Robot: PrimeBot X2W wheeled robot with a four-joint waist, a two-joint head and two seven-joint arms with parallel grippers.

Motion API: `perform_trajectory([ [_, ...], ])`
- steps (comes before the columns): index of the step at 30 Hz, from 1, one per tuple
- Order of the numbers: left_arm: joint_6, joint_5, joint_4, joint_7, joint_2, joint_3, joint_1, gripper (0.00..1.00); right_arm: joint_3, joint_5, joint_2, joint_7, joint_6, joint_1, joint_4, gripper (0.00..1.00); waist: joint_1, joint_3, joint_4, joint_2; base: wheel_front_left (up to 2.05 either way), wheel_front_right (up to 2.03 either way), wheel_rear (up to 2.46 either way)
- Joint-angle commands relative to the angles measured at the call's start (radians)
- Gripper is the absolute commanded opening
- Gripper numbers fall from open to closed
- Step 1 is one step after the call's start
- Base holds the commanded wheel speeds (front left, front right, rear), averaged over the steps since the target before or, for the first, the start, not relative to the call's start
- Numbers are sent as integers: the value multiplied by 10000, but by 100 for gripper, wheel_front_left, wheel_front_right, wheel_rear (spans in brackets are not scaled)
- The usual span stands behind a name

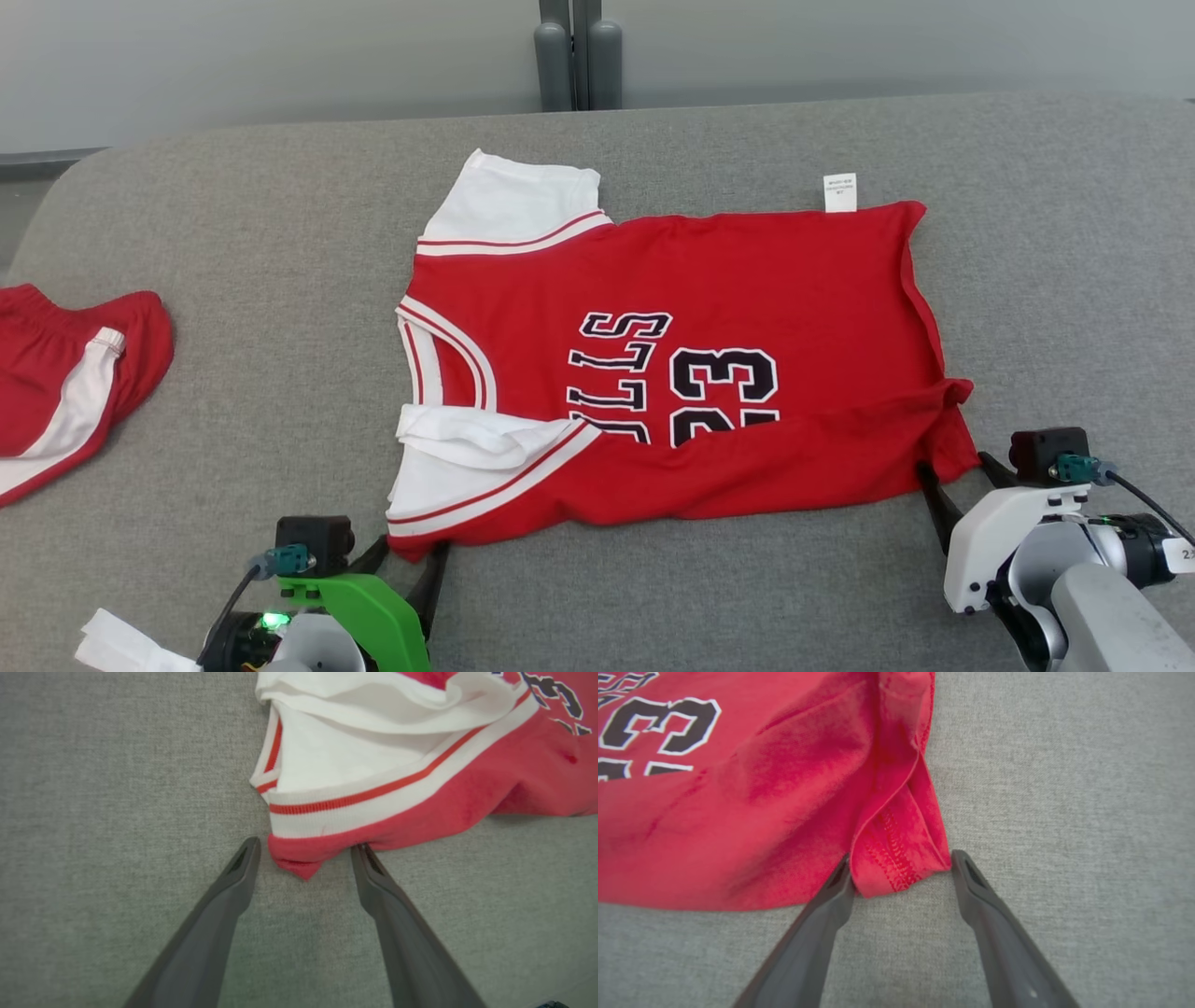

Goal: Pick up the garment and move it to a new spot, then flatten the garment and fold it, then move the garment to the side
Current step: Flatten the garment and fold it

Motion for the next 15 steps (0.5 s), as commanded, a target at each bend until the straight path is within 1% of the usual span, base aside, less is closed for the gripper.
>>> perform_trajectory([
  [1, -102, -106, 128, 89, -58, -35, -144, 63, 30, 54, 51, 99, -3, -41, 89, 100, 0, -16, 4, 0, 0, 0, 0],
  [2, -144, -139, 185, 120, -74, -45, -177, 48, 19, 101, 60, 93, -3, -38, 95, 94, 0, -24, 10, 0, 0, 0, 0],
  [3, -204, -228, 255, 127, -112, -16, -203, 27, 7, 134, 59, 112, -3, -34, 114, 62, 0, -37, 21, 0, 0, 0, 0],
  [4, -250, -274, 327, 170, -128, -8, -226, 0, 11, 185, 60, 152, -3, -26, 133, 49, 0, -52, 29, 0, 0, 0, 0],
  [6, -388, -413, 517, 330, -138, -47, -269, 0, 41, 241, 71, 195, -4, 0, 154, 31, 0, -83, 30, 0, 0, 0, 0],
  [7, -444, -457, 601, 368, -139, -64, -304, 0, 60, 311, 70, 207, -6, 4, 161, 0, 0, -100, 24, 0, 0, 0, 0],
  [10, -613, -558, 715, 444, -130, -64, -259, 0, 114, 433, 12, 222, -6, 21, 144, 0, 0, -189, 9, 0, 0, 0, 0],
  [15, -636, -579, 470, 446, 130, -46, -17, 0, 121, 675, -229, 250, -6, 260, -57, 0, 0, -465, -5, 0, 0, 0, 0],
])
